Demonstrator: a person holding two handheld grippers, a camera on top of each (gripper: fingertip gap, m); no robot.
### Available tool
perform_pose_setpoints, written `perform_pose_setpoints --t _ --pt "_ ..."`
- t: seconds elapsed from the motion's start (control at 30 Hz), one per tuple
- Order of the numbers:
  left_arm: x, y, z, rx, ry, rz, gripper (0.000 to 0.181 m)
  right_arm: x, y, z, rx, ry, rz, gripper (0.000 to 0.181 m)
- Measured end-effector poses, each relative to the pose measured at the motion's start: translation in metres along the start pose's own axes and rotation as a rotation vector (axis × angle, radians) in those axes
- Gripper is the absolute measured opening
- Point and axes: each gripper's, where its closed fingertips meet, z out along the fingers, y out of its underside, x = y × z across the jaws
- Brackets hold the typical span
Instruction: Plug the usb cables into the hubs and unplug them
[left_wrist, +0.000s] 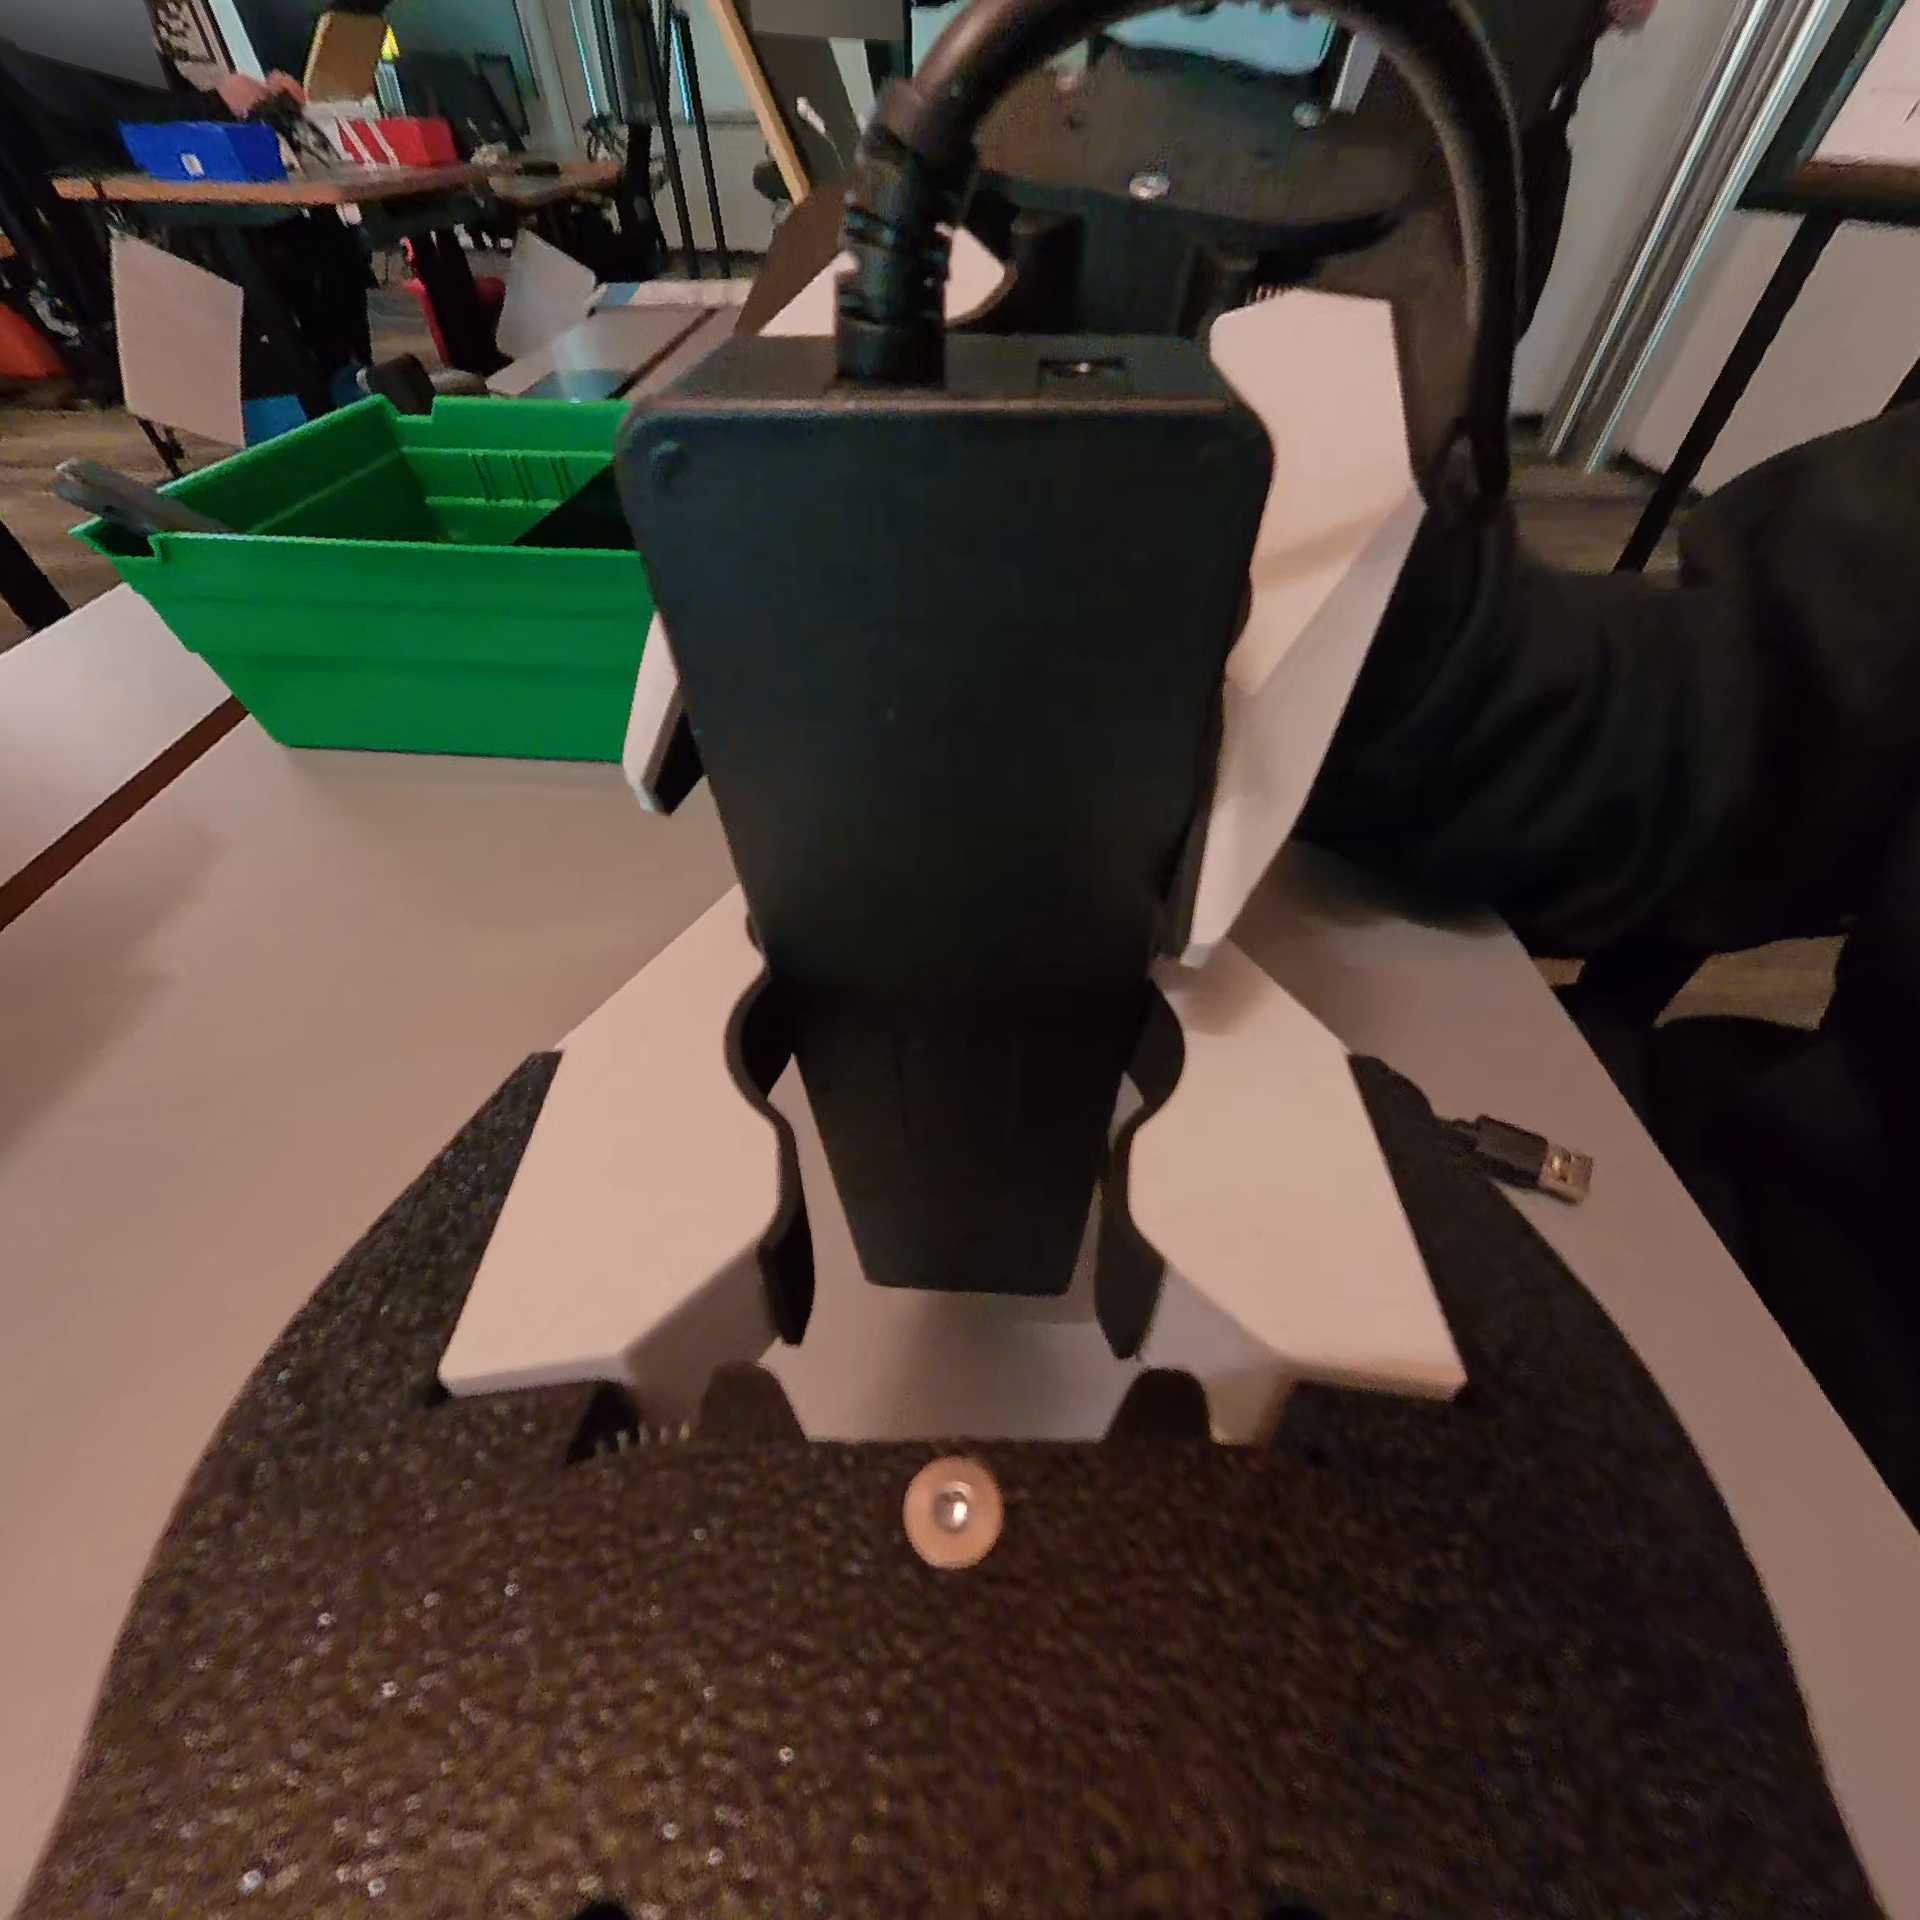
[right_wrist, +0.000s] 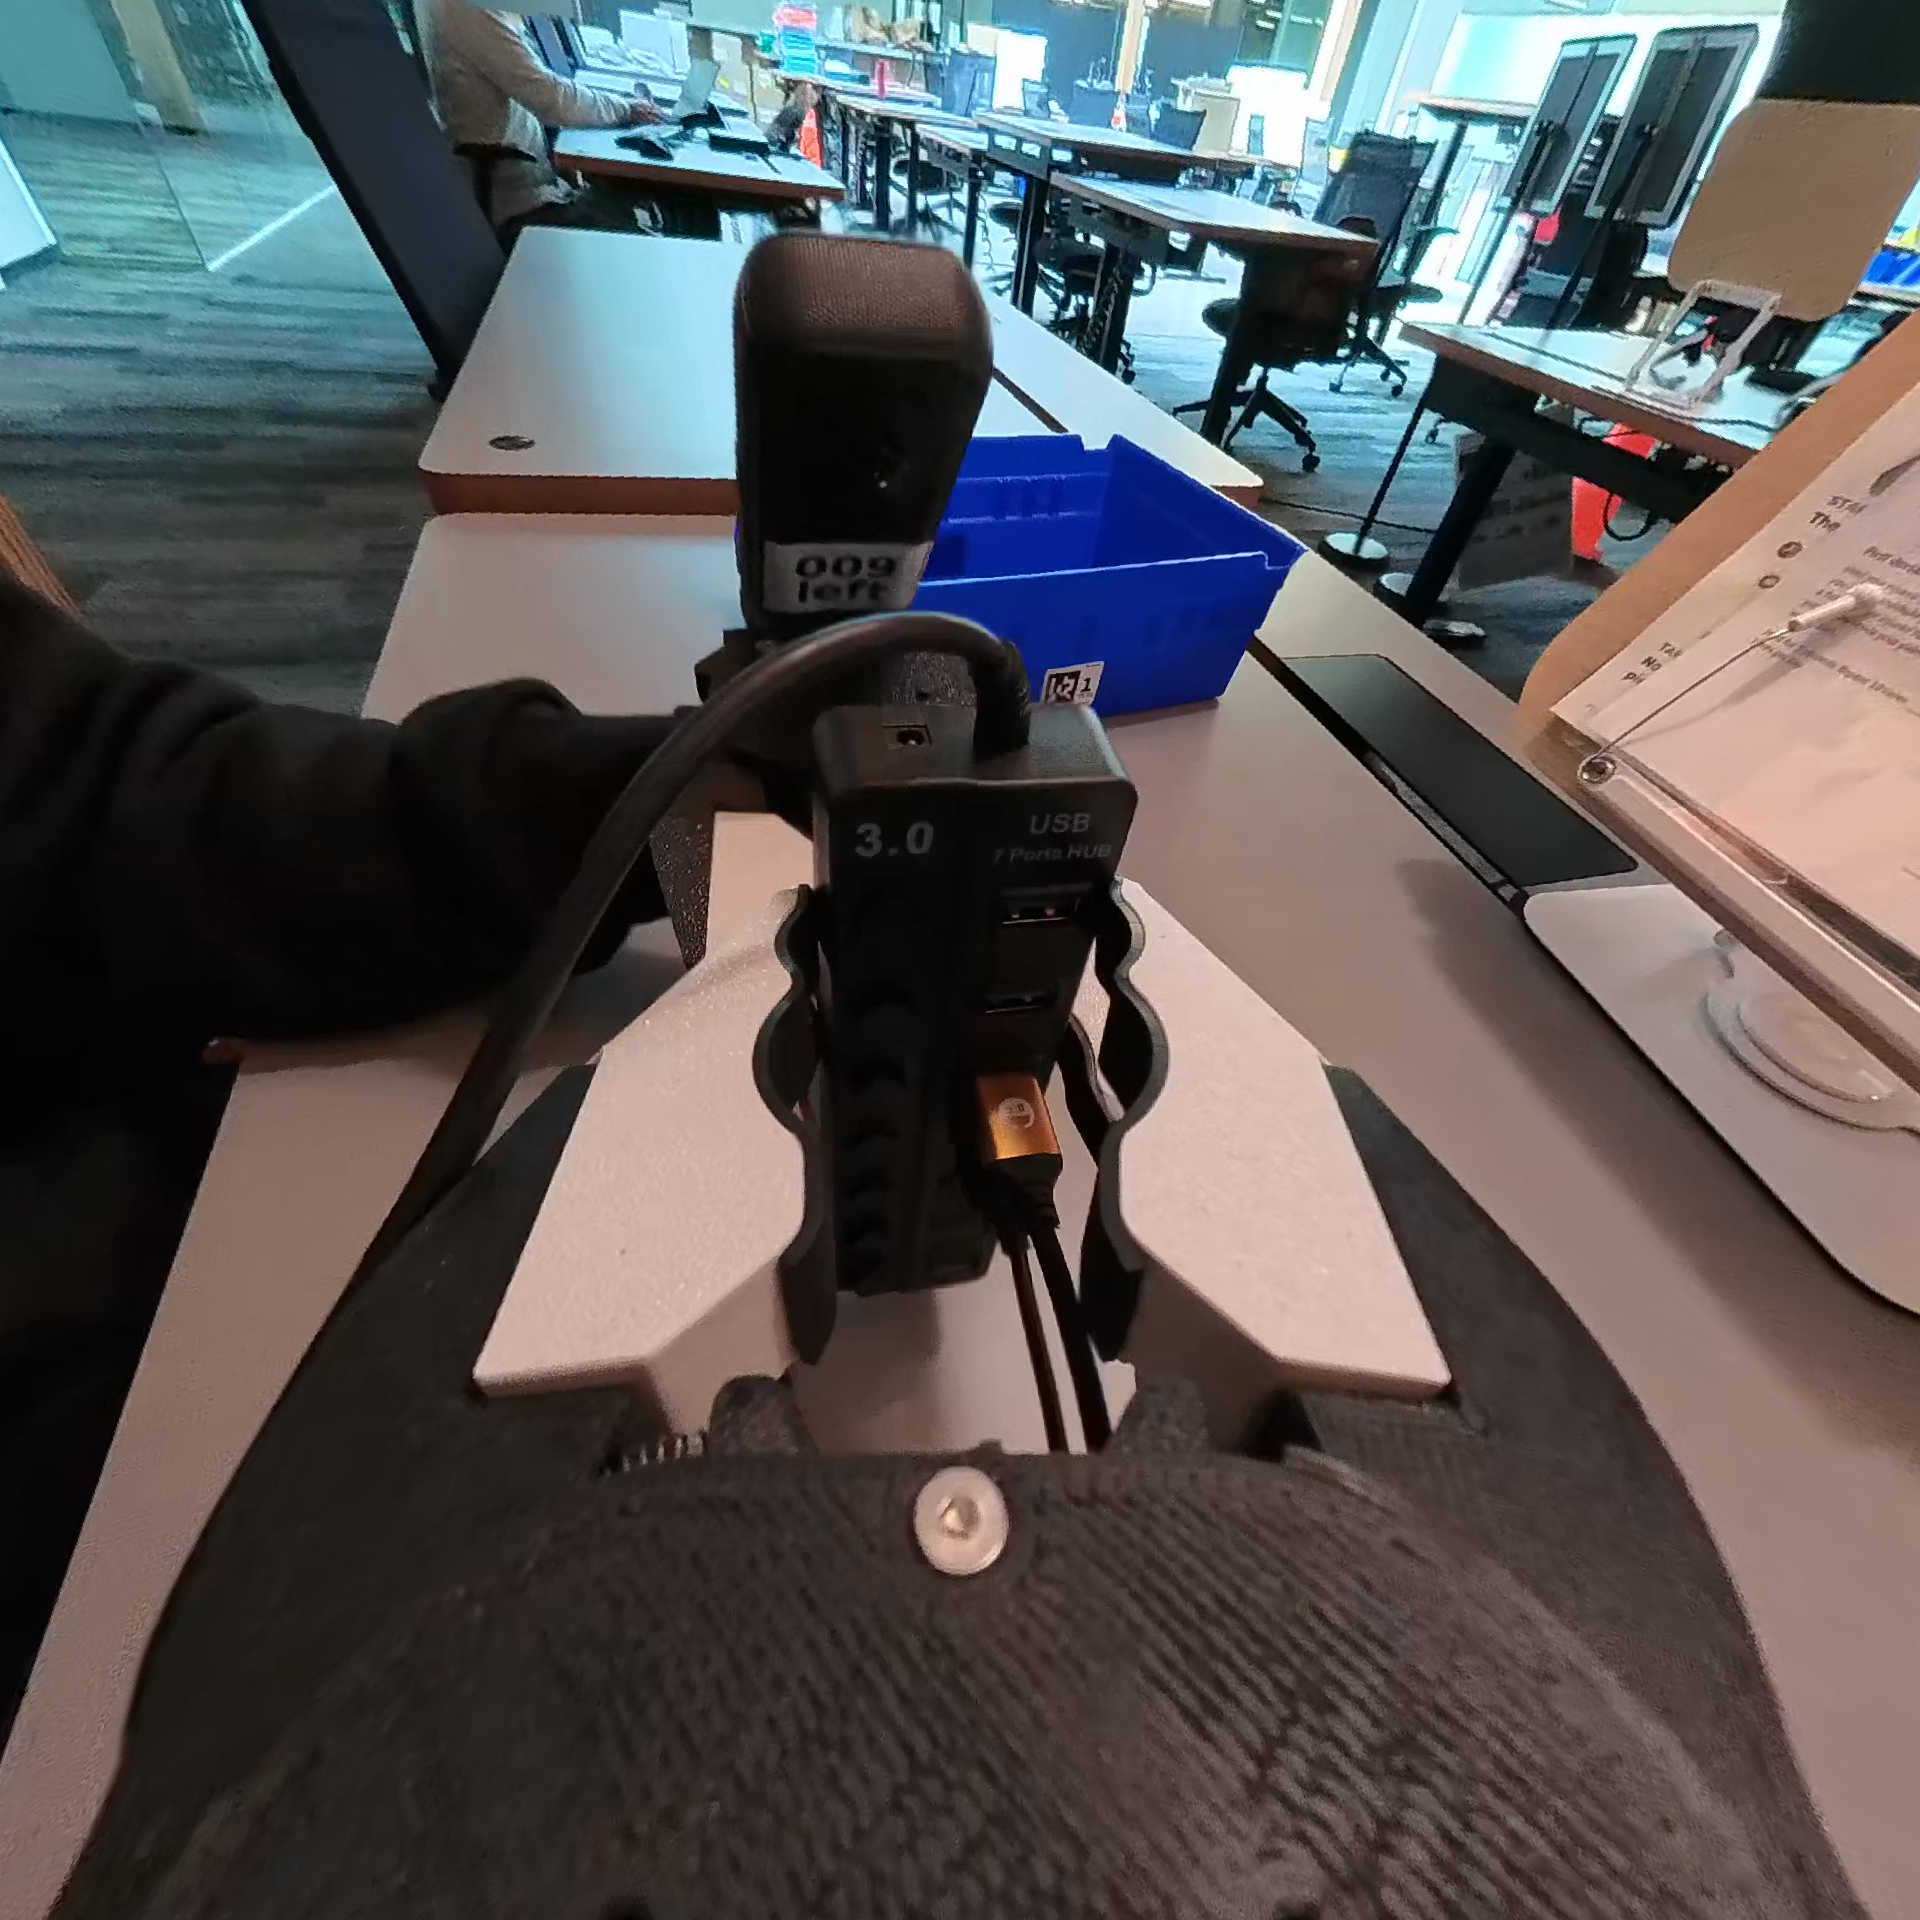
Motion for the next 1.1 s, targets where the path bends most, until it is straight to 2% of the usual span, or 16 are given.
perform_pose_setpoints --t 0.17,0.3,0.43,0.57,0.67,1.0,1.1 --pt "-0.001 0.002 0.003 -0.01 -0.029 0.016 0.062 -0.002 0.002 -0.002 -0.006 -0.013 -0.028 0.053" --pt "-0.006 0.004 -0.001 0.033 -0.043 0.06 0.062 0.0 0.005 -0.005 -0.026 -0.008 -0.029 0.052" --pt "-0.017 -0.002 -0.016 0.122 -0.074 0.026 0.062 0.013 0.002 -0.02 0.012 0.031 0.004 0.049" --pt "-0.023 -0.004 -0.026 0.18 -0.092 0.046 0.062 0.023 0.015 -0.023 -0.019 0.052 0.026 0.049" --pt "-0.019 -0.007 -0.028 0.209 -0.081 0.083 0.063 0.021 0.028 -0.014 -0.086 0.049 -0.013 0.039" --pt "-0.012 -0.005 -0.025 0.201 -0.064 0.146 0.062 0.011 0.028 0.003 -0.053 0.012 0.001 0.015" --pt "-0.011 -0.006 -0.026 0.208 -0.056 0.147 0.062 0.009 0.028 0.003 -0.065 -0.009 0.003 0.014"
